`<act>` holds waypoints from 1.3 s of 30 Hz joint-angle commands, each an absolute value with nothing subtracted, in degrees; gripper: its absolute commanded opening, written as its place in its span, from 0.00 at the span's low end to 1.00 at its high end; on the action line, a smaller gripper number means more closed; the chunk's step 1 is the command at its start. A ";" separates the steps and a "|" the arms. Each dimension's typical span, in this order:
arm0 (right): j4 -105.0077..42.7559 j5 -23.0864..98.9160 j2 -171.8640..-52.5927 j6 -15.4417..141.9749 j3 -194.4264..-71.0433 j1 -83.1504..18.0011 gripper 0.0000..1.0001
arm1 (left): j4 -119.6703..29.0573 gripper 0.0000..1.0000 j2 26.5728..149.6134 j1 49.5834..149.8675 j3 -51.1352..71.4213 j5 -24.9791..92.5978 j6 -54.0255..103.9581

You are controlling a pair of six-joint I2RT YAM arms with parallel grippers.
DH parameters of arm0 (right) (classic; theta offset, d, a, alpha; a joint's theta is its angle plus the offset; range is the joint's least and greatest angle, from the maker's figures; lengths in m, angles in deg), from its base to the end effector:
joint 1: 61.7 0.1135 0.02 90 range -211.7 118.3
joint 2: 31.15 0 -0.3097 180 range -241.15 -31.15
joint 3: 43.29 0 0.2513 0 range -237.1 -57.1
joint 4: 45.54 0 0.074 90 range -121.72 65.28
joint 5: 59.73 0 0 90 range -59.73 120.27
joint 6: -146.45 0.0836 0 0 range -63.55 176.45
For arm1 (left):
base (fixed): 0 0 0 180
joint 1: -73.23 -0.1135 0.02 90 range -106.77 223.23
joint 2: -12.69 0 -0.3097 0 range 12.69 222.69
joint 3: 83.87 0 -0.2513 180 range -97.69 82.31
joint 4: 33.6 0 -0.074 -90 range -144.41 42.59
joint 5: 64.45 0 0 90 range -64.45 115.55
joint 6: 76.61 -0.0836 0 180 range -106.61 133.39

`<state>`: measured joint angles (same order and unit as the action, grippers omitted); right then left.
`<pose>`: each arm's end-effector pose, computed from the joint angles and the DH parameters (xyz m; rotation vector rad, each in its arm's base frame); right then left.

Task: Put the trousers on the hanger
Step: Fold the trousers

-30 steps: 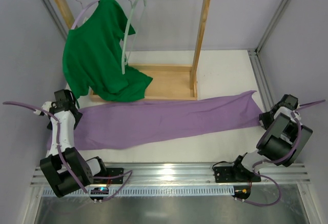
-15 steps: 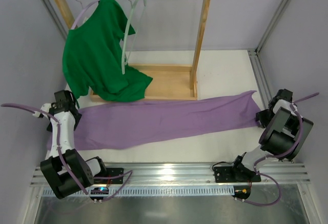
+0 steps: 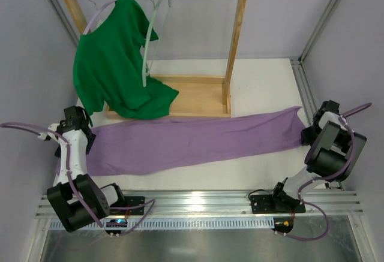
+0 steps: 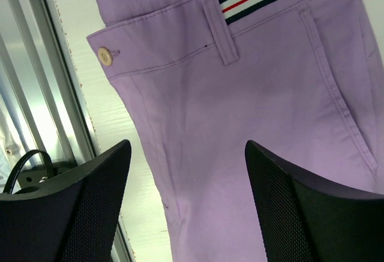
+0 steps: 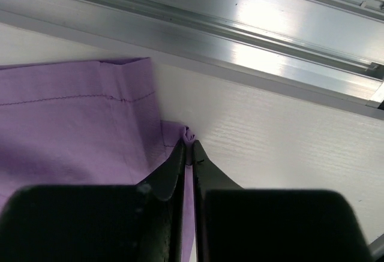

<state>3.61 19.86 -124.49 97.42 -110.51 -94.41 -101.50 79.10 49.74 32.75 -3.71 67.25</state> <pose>0.2471 -0.1767 0.1609 1.7439 2.2715 -0.2335 0.1626 0.1152 0.2452 -1.7396 1.9881 0.5488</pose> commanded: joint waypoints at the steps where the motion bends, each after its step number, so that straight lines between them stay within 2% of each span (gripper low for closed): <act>1: 3.35 13.23 -125.02 96.97 -112.29 -94.84 0.04 | -105.40 0.79 80.79 49.32 31.61 -3.46 69.73; 6: 4.23 12.17 -124.23 97.32 -112.74 -95.19 0.04 | -107.43 0.79 80.46 49.41 32.82 -1.87 70.42; 12: 3.61 12.08 -125.10 96.97 -112.38 -95.54 0.04 | -111.64 0.79 77.73 49.41 30.82 -10.99 72.36; 16: 2.47 13.22 -125.89 96.88 -111.16 -96.59 0.04 | -109.11 0.80 79.04 49.06 31.42 -14.62 71.22; 23: 0.10 16.47 -124.67 96.09 -109.49 -96.77 0.04 | -100.60 0.86 83.87 47.21 34.67 -10.07 69.11; 28: -0.26 17.18 -124.57 95.48 -109.66 -96.77 0.04 | -96.89 0.83 87.21 46.95 34.85 -6.62 69.10; 31: -0.26 17.18 -124.40 95.39 -109.83 -96.77 0.04 | -96.63 0.77 88.80 47.03 34.59 -7.32 69.20; 35: -0.35 19.81 -124.75 95.21 -110.01 -97.73 0.04 | -96.63 0.54 89.94 47.03 34.41 -8.29 69.64; 39: -0.34 19.29 -123.18 95.21 -110.19 -98.09 0.04 | -95.31 0.47 91.26 46.95 34.76 -5.83 69.46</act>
<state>2.61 19.29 -124.62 95.56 -110.60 -97.58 -97.65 90.40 47.31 34.94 -6.26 68.72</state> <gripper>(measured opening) 0.056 0.480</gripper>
